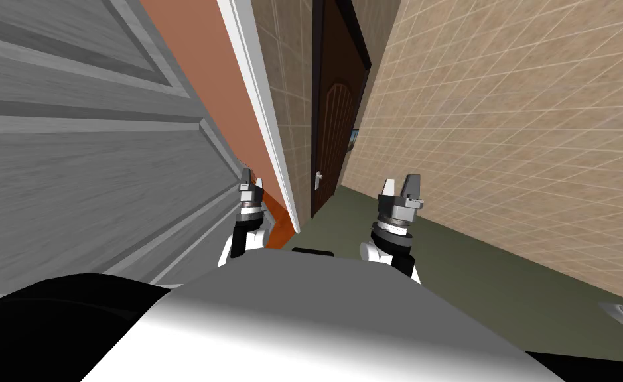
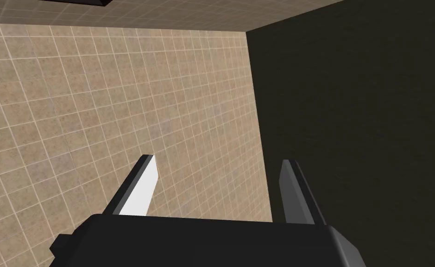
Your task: Pull the door open
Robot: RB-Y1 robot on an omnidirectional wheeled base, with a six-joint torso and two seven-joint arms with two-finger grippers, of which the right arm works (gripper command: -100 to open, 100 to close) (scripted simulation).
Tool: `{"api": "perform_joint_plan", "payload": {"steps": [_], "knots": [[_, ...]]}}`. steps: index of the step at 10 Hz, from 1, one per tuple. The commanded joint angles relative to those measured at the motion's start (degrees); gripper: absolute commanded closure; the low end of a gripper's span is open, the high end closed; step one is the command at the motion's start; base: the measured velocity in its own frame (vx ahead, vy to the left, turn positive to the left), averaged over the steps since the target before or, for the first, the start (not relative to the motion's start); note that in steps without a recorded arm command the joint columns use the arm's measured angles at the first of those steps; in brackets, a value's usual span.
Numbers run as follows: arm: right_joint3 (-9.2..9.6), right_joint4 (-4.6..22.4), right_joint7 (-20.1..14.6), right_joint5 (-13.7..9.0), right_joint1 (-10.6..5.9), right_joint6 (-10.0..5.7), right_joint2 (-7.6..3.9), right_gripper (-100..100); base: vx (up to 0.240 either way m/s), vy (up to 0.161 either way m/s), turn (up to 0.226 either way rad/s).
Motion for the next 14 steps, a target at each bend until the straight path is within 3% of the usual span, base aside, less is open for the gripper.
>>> {"api": "perform_joint_plan", "payload": {"steps": [1,5,12,14], "knots": [[0.05,2.21,1.4,1.01,-0.94,0.3,-0.89,-100,0.069,-0.03,0.172],[0.14,6.22,3.96,2.85,-2.64,0.84,-2.38,-100,0.096,-0.066,0.132],[0.39,16.95,10.9,7.86,-7.28,2.32,-5.93,-100,0.085,-0.086,0.158],[0.43,18.9,12.03,8.67,-8.04,2.56,-6.47,-100,0.054,-0.059,0.093]]}}
